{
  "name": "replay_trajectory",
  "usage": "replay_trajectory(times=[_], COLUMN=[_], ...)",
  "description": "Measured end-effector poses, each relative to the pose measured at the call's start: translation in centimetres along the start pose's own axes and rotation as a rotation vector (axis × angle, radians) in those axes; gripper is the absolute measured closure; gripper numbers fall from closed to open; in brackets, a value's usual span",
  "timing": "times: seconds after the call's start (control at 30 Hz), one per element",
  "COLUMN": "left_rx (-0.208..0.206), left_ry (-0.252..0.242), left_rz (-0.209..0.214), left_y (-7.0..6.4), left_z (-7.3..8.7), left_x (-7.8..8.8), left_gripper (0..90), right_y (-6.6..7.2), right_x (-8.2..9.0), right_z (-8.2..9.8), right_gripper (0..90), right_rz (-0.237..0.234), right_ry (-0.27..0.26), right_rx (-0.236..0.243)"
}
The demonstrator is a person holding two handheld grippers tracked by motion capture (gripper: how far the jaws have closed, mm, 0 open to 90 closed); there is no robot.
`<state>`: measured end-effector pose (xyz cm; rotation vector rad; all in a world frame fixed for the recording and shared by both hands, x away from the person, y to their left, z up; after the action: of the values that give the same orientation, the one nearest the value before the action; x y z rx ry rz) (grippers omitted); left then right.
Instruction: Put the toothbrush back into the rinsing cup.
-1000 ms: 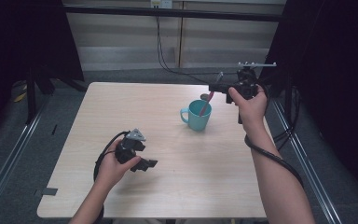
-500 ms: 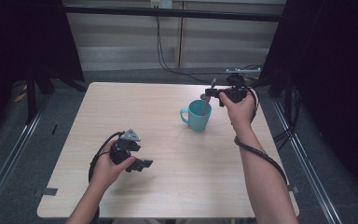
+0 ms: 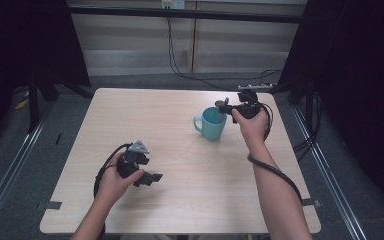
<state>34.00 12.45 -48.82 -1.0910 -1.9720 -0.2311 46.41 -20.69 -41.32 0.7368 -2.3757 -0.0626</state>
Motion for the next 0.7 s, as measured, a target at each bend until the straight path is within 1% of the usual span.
replay_trajectory(times=[0.07, 0.13, 0.17, 0.23, 0.27, 0.33, 0.4, 0.43, 0.47, 0.5, 0.53, 0.57, 0.63, 0.7], left_rx=[-0.004, 0.004, 0.0, 0.001, 0.003, 0.004, 0.006, 0.008, 0.004, -0.001, -0.007, -0.01, -0.01, -0.013], left_ry=[0.013, 0.012, 0.015, 0.017, 0.017, 0.016, 0.013, 0.007, 0.011, 0.018, 0.02, 0.025, 0.023, 0.023], left_rz=[0.003, 0.002, 0.002, 0.0, -0.003, -0.002, -0.004, -0.004, -0.004, -0.004, -0.001, -0.004, -0.003, -0.002], left_y=[0.0, -0.1, 0.0, 0.0, 0.0, 0.0, -0.1, -0.2, -0.2, -0.2, -0.3, -0.4, -0.6, -0.8], left_z=[0.1, 0.1, 0.2, 0.2, 0.2, 0.2, 0.1, 0.1, 0.1, 0.0, 0.0, 0.0, -0.1, -0.2], left_x=[-0.1, -0.2, -0.2, -0.2, -0.2, -0.2, -0.2, -0.3, -0.3, -0.3, -0.3, -0.4, -0.5, -0.6], left_gripper=[18.8, 18.9, 18.9, 18.9, 18.9, 18.9, 18.9, 18.9, 18.8, 18.8, 18.9, 18.8, 18.8, 18.8], right_y=[-0.1, -0.2, -0.3, -0.4, -0.4, -0.4, -0.4, -0.3, -0.3, -0.2, -0.1, 0.0, 0.2, 0.3], right_x=[0.0, 0.0, 0.0, 0.1, 0.2, 0.5, 0.8, 1.0, 1.2, 1.4, 1.6, 1.9, 2.3, 2.7], right_z=[0.3, 0.6, 0.7, 0.9, 1.0, 1.2, 1.4, 1.6, 1.7, 1.9, 2.1, 2.4, 3.0, 3.8], right_gripper=[76.5, 74.4, 72.4, 70.6, 68.6, 63.9, 57.2, 53.6, 50.3, 46.8, 44.7, 43.5, 37.5, 34.6], right_rz=[-0.009, -0.01, -0.018, -0.014, -0.022, -0.021, -0.035, -0.039, -0.048, -0.047, -0.043, -0.05, -0.053, -0.055], right_ry=[-0.005, -0.005, -0.01, -0.014, -0.013, -0.01, -0.027, -0.033, -0.036, -0.036, -0.034, -0.036, -0.04, -0.038], right_rx=[-0.011, -0.012, -0.018, -0.024, -0.024, -0.019, -0.018, -0.014, -0.001, 0.011, 0.021, 0.026, 0.041, 0.055])
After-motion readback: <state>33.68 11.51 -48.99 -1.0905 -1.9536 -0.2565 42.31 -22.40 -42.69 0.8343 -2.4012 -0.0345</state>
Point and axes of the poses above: each handheld gripper's, and its own axes: x roughly backward along the jaws, z roughly out of its underside, y roughly to its left, the point moved 4 cm from there along -x, roughly forward along the jaws, and after that the axes turned 6 degrees about x, right-handed, at the moved point
